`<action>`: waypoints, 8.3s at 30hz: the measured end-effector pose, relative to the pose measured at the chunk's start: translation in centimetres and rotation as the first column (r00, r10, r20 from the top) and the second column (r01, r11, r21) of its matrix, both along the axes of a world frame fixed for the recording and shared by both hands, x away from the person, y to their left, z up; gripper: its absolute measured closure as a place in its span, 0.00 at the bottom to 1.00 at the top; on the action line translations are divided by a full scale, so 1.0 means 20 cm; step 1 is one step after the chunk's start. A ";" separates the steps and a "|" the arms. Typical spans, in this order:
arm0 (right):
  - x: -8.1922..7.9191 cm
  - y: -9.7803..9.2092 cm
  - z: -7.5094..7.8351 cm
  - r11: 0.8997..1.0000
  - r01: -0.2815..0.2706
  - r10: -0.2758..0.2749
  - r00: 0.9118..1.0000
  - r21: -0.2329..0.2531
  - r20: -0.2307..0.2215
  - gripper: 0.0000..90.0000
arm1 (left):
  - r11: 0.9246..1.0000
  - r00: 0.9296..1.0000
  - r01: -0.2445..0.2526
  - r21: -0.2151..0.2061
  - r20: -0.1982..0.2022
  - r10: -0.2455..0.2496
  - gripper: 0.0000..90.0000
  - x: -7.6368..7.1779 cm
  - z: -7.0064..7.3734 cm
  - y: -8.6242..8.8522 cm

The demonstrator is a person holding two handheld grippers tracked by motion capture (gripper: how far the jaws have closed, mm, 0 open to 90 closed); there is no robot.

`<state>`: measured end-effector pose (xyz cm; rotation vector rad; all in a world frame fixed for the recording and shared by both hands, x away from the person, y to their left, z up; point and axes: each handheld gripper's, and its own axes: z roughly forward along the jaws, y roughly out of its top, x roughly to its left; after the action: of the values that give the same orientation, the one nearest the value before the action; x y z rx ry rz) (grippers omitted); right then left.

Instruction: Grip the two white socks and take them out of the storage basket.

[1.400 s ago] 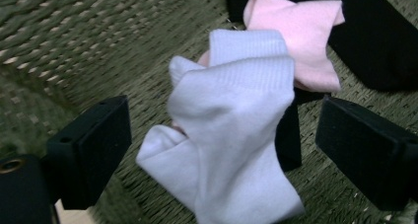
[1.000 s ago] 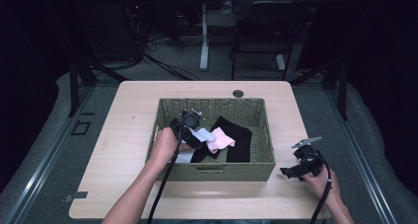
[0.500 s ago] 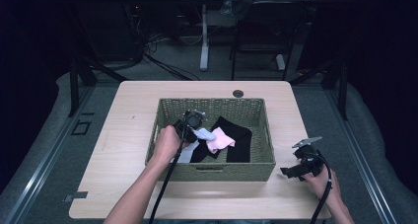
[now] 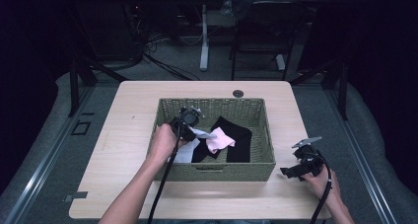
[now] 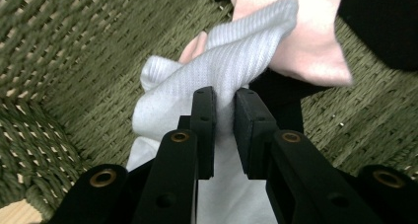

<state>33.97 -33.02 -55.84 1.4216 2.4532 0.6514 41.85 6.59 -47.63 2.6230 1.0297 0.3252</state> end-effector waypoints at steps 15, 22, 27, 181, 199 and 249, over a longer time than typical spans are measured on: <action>0.00 -0.01 0.01 1.000 0.002 -0.002 1.000 0.003 0.001 0.00 | 0.998 0.997 -0.011 -0.062 0.076 0.015 0.95 -0.01 0.17 0.07; 0.00 0.00 0.00 1.000 0.000 0.000 1.000 -0.009 -0.003 0.00 | 0.995 0.995 -0.007 -0.102 0.096 0.017 0.95 -0.05 0.32 0.11; 0.00 -0.01 0.00 1.000 0.007 -0.007 1.000 0.004 -0.007 0.00 | 0.993 0.995 0.003 -0.117 0.097 0.009 0.95 -0.06 0.44 0.13; -0.01 -0.01 0.01 1.000 0.008 -0.008 1.000 0.003 0.017 0.00 | 0.938 0.954 -0.279 -0.208 0.053 0.295 0.07 -0.03 0.39 0.62; 0.00 0.00 0.02 1.000 0.006 -0.006 1.000 0.000 0.024 0.00 | 0.966 0.989 -0.147 -0.214 -0.030 0.144 0.16 0.06 0.10 0.24; 0.00 0.01 0.02 1.000 -0.001 0.001 1.000 -0.004 0.019 0.00 | 0.966 0.997 -0.079 -0.245 -0.038 0.072 0.96 0.05 0.41 0.26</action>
<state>33.92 -32.92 -55.52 1.4069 2.4393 0.6571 42.85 11.86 -39.52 2.3776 1.1050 0.1640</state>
